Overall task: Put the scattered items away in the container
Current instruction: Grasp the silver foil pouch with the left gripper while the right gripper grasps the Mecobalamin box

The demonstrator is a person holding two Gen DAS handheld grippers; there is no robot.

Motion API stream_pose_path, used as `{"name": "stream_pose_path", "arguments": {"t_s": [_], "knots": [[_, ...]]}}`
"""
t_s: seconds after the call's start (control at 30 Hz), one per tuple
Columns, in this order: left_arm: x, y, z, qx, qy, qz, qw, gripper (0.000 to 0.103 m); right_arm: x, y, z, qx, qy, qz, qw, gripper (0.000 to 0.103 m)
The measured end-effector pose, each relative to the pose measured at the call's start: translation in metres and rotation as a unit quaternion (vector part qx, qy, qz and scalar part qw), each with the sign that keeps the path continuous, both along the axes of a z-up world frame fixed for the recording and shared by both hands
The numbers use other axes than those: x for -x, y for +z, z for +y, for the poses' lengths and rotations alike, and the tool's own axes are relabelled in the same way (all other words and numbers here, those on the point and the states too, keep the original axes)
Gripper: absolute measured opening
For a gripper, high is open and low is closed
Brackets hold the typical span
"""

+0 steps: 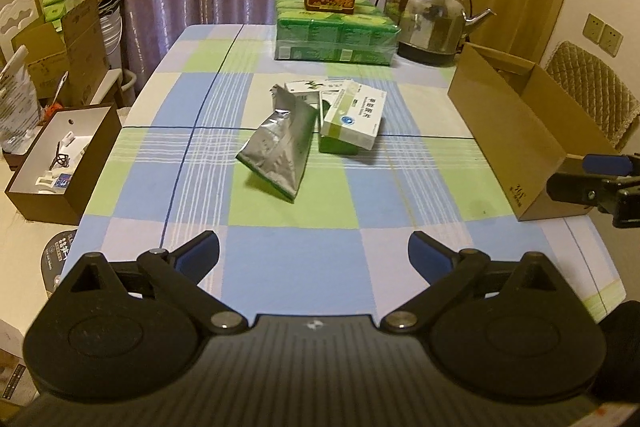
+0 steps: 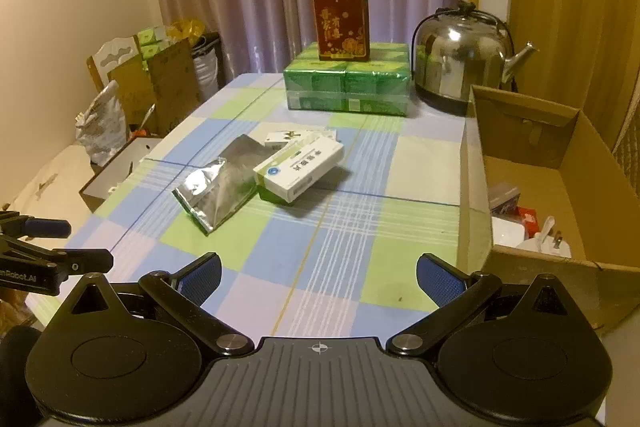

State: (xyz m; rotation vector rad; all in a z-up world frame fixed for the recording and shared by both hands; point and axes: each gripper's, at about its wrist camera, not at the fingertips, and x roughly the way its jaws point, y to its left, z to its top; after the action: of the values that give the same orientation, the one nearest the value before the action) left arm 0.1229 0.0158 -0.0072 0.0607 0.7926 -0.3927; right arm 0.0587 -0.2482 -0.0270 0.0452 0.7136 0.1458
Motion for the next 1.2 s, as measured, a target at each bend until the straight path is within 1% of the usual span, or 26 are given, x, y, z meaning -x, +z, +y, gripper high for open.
{"name": "stream_pose_path", "arguments": {"t_s": [0.2,0.4,0.57,0.63,0.77,0.83,0.93,0.97,1.03,1.1,1.2], "knots": [[-0.014,-0.006,0.001,-0.010,-0.008,-0.001,0.9999,0.099,-0.020,-0.004,0.007,-0.008,0.005,0.007,1.000,0.101],[-0.040,-0.008,-0.004,-0.026,-0.021,-0.009,0.9994,0.099,-0.054,-0.014,0.015,-0.016,0.011,0.025,1.000,0.101],[-0.070,-0.014,-0.008,-0.031,-0.038,-0.010,0.9987,0.098,-0.087,-0.028,0.022,-0.015,0.020,0.038,0.999,0.101],[-0.085,-0.019,-0.010,-0.035,-0.042,-0.006,0.9985,0.095,-0.102,-0.034,0.023,-0.019,0.020,0.044,0.999,0.101],[-0.115,-0.029,-0.014,-0.043,-0.054,0.002,0.9976,0.094,-0.132,-0.045,0.025,-0.022,0.019,0.055,0.998,0.101],[-0.131,-0.034,-0.016,-0.051,-0.064,0.007,0.9966,0.093,-0.149,-0.048,0.027,-0.024,0.018,0.059,0.998,0.101],[-0.156,-0.040,-0.024,-0.075,-0.087,0.011,0.9933,0.091,-0.176,-0.052,0.029,-0.030,0.012,0.066,0.997,0.100],[-0.163,-0.042,-0.026,-0.079,-0.094,0.012,0.9924,0.091,-0.185,-0.054,0.028,-0.036,0.007,0.070,0.997,0.100],[-0.178,-0.044,-0.029,-0.078,-0.107,0.019,0.9910,0.091,-0.203,-0.057,0.027,-0.055,-0.008,0.081,0.995,0.091],[-0.191,-0.046,-0.032,-0.081,-0.118,0.023,0.9894,0.091,-0.220,-0.061,0.027,-0.064,-0.021,0.092,0.993,0.089],[-0.208,-0.048,-0.036,-0.086,-0.136,0.023,0.9867,0.091,-0.241,-0.068,0.030,-0.063,-0.035,0.105,0.992,0.088]]}}
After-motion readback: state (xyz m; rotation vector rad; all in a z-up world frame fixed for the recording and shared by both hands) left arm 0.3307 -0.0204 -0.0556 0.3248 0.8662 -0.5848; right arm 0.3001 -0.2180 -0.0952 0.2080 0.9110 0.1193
